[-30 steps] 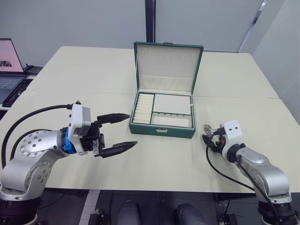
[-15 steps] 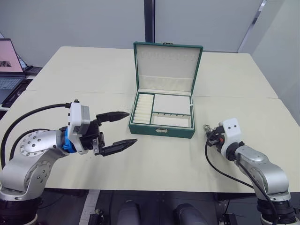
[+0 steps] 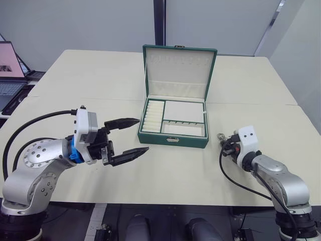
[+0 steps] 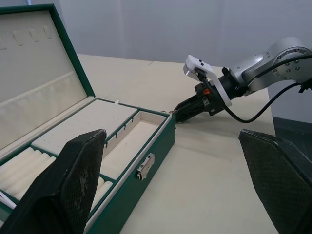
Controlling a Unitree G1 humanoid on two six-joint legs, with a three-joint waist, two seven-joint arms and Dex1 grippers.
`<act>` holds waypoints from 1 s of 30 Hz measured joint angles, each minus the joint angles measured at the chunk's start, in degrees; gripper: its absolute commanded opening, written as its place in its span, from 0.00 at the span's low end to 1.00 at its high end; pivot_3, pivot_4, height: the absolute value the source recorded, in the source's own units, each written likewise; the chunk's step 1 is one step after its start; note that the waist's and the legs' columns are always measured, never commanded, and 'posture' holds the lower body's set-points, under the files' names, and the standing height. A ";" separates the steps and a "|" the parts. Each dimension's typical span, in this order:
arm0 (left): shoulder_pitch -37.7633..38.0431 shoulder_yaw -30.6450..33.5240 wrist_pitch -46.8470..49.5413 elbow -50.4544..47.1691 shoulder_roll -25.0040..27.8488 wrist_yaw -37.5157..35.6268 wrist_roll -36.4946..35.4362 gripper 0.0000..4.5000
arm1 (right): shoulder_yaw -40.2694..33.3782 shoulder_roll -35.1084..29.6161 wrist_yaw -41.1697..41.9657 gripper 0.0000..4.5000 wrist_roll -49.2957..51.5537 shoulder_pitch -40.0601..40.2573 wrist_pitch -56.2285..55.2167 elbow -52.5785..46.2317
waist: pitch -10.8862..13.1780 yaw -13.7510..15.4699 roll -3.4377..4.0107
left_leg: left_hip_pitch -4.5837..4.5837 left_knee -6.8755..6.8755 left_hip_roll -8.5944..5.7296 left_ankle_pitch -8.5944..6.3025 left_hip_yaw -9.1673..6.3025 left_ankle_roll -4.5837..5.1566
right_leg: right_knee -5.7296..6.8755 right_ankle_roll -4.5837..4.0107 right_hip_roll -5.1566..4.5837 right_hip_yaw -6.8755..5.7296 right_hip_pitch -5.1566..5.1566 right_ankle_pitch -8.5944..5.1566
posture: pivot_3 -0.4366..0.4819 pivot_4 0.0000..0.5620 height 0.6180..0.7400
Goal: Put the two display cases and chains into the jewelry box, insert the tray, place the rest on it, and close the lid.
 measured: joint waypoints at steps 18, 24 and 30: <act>-2.02 -1.06 0.00 0.82 -0.16 0.05 0.19 1.00 | -3.35 -6.77 4.38 0.07 2.43 -4.68 4.00 -3.83 | 0.02 0.07 0.02 | -0.02 0.00 -0.01 0.00 0.02 0.00 | -0.01 0.00 -0.01 0.02 0.00 0.00 | 0.48 0.27 1.00; -3.18 -1.04 0.19 1.31 -0.12 -0.08 0.13 1.00 | -4.55 -9.95 6.45 0.07 4.74 -8.21 6.24 -5.65 | 0.02 0.06 0.02 | -0.02 0.00 -0.01 0.00 0.03 0.00 | -0.01 0.00 -0.01 0.02 -0.01 0.00 | 0.48 0.27 1.00; -3.08 1.24 1.73 2.51 1.07 -0.22 -0.94 1.00 | -4.44 -13.43 10.25 0.07 8.99 -13.00 9.67 -7.02 | 0.03 -0.04 0.03 | -0.01 -0.01 0.00 0.00 0.03 0.00 | -0.01 0.00 0.00 0.02 -0.02 0.00 | 0.48 0.27 1.00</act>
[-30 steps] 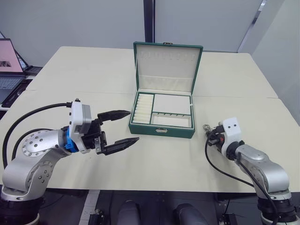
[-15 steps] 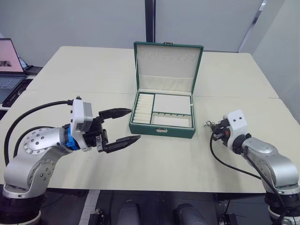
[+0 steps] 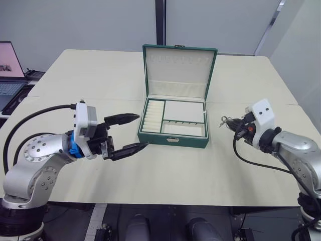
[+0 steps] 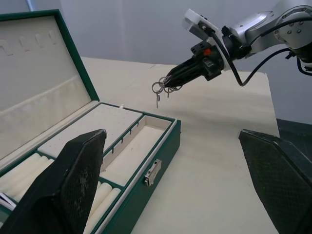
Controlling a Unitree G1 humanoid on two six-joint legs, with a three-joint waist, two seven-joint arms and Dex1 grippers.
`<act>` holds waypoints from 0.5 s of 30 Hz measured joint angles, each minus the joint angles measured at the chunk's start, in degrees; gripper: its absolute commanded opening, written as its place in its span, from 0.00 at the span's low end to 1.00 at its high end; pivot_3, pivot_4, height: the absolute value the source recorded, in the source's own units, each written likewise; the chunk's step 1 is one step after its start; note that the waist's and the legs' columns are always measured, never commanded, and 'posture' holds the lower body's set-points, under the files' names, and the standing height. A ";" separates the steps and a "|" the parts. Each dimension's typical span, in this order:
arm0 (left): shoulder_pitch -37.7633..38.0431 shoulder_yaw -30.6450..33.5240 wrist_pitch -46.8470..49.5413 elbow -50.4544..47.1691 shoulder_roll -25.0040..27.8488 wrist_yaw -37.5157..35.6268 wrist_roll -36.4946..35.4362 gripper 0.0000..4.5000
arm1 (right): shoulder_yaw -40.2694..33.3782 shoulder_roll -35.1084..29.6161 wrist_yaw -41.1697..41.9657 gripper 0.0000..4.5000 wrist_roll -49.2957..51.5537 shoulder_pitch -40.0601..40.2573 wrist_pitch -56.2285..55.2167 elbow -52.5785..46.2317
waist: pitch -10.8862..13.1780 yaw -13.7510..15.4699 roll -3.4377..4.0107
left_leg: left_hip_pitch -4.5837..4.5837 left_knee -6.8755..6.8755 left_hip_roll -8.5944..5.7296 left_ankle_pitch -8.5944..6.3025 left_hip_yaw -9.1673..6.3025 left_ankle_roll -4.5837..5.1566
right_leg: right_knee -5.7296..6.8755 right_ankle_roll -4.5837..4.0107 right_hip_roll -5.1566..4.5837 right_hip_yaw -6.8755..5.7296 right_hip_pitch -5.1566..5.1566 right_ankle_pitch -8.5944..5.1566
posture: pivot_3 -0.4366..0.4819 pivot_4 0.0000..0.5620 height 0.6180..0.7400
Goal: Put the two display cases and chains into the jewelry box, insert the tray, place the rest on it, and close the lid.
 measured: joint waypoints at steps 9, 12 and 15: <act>3.33 6.20 4.07 -0.24 2.67 0.28 -3.30 1.00 | 8.22 0.03 7.08 0.07 5.92 -12.57 2.10 0.57 | 0.02 0.03 0.00 | 0.00 0.00 0.02 0.00 0.00 0.01 | -0.01 0.00 -0.01 -0.01 -0.04 0.00 | 0.48 0.27 1.00; 4.55 8.02 5.30 -0.69 3.56 0.23 -4.37 1.00 | 11.35 1.54 7.91 0.07 6.13 -14.51 1.49 2.92 | 0.03 0.03 0.01 | -0.01 -0.01 0.02 0.00 -0.01 0.01 | -0.01 0.00 -0.02 -0.03 -0.05 0.00 | 0.48 0.27 1.00; 5.86 9.70 6.07 -1.40 4.78 0.05 -4.75 1.00 | 14.98 3.65 8.61 0.07 4.87 -16.77 -1.01 6.39 | 0.03 0.00 0.02 | 0.00 -0.01 0.03 0.00 0.00 0.01 | 0.00 0.00 -0.02 -0.03 -0.08 0.00 | 0.48 0.27 1.00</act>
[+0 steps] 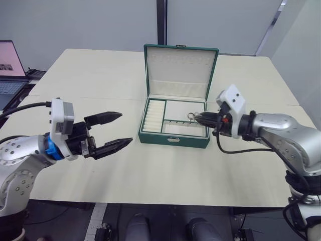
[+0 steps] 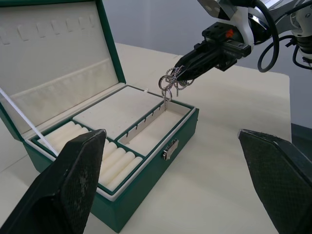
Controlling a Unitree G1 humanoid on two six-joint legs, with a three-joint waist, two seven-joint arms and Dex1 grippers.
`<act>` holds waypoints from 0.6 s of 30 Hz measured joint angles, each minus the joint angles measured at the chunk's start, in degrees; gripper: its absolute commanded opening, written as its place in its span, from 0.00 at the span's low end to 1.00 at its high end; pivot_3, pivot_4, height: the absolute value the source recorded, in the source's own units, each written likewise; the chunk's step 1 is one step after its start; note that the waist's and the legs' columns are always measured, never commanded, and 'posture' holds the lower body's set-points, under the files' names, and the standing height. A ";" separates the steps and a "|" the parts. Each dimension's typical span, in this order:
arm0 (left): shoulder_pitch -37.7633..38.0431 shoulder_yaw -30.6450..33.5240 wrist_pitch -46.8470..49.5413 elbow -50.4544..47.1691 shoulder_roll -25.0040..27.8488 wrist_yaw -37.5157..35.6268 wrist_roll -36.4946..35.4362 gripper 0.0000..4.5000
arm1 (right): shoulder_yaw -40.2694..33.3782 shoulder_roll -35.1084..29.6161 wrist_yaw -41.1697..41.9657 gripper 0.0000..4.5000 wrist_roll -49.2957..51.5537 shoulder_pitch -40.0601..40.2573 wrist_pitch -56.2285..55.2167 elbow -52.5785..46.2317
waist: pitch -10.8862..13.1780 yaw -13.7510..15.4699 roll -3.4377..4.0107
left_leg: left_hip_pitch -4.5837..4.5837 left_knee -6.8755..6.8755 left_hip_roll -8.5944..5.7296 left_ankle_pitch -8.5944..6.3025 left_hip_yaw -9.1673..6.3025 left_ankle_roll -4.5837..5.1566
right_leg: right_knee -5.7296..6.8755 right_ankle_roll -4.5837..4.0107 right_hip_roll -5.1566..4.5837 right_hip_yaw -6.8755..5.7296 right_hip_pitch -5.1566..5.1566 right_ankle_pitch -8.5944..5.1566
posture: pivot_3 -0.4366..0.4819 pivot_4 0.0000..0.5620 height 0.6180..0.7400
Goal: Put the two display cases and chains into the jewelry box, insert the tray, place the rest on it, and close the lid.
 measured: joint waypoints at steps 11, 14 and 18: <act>2.48 2.15 1.04 -2.96 0.26 1.63 -1.12 1.00 | 7.63 4.04 4.30 0.07 -5.69 -1.53 -10.09 11.56 | 0.01 0.02 0.01 | 0.00 0.00 0.00 0.00 0.01 0.00 | 0.00 0.00 -0.01 0.00 -0.01 0.00 | 0.48 0.27 1.00; 3.19 2.51 1.04 -3.78 0.21 2.39 -1.43 1.00 | 8.82 4.63 5.41 0.07 -7.16 -1.56 -11.73 13.30 | 0.01 0.02 0.02 | 0.00 0.00 0.02 0.00 0.01 0.00 | 0.00 0.00 0.00 -0.01 -0.02 0.00 | 0.48 0.27 1.00; 4.41 2.88 1.04 -4.93 0.08 3.27 -1.93 1.00 | 9.31 5.27 6.42 0.07 -8.51 -1.56 -13.26 15.35 | 0.01 0.02 0.02 | 0.00 0.00 0.01 0.00 0.01 -0.01 | 0.00 0.00 -0.01 -0.01 -0.02 0.00 | 0.48 0.27 1.00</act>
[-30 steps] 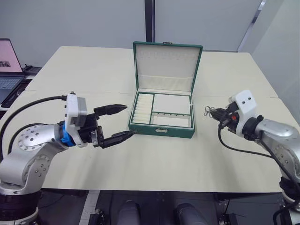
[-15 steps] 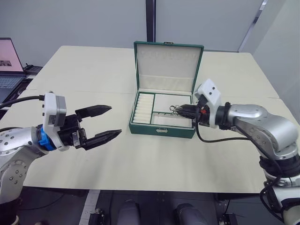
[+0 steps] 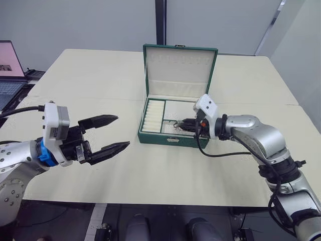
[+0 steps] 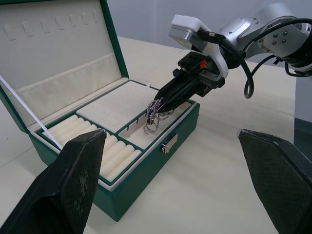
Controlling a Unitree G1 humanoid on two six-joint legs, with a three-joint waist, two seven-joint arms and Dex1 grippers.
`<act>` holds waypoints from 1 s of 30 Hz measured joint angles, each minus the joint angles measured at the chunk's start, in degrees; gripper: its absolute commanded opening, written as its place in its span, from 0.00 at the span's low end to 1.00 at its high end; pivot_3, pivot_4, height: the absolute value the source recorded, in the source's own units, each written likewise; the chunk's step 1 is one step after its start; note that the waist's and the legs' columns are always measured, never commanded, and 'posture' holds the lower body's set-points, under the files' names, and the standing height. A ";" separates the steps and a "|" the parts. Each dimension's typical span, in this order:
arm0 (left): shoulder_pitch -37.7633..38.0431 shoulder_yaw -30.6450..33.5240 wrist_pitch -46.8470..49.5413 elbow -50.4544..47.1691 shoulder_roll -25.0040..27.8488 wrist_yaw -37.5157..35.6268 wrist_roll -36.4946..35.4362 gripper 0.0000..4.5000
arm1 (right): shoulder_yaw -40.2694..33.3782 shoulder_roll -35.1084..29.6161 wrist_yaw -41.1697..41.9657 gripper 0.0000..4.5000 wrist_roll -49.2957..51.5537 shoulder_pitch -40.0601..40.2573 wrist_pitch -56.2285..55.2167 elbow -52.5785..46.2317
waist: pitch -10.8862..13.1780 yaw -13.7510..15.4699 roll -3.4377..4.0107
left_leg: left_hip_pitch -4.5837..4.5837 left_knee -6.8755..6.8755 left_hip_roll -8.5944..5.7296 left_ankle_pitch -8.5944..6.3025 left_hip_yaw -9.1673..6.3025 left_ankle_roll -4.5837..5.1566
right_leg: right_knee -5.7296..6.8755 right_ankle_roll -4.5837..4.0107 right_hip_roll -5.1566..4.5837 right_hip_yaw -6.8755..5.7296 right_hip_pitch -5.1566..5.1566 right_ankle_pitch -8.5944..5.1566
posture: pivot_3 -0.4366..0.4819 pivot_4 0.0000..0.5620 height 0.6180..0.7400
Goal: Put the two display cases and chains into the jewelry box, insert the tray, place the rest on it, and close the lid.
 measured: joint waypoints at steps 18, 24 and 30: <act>0.99 0.44 -0.43 -0.30 -0.07 0.47 -0.12 1.00 | -0.81 0.29 1.99 0.99 -2.61 -0.01 0.14 0.49 | 0.01 0.02 0.01 | 0.00 0.00 0.00 0.00 0.00 0.00 | 0.00 0.00 0.00 0.00 -0.01 0.00 | 0.48 0.27 1.00; 1.42 0.35 -1.11 0.16 -0.52 -0.44 0.53 1.00 | -9.58 -5.23 3.39 1.00 5.18 3.56 7.59 -12.49 | 0.01 0.22 0.00 | -0.03 -0.05 -0.01 -0.01 -0.02 0.00 | -0.06 0.00 -0.01 -0.04 0.02 0.00 | 0.48 0.27 1.00; 3.46 0.36 -3.05 2.51 -1.23 -0.60 3.45 1.00 | -21.25 -12.34 4.79 1.00 14.29 18.39 13.44 -23.26 | 0.01 0.21 0.01 | -0.02 -0.06 -0.02 -0.01 -0.01 0.01 | -0.06 0.00 -0.01 -0.01 0.05 0.00 | 0.48 0.27 1.00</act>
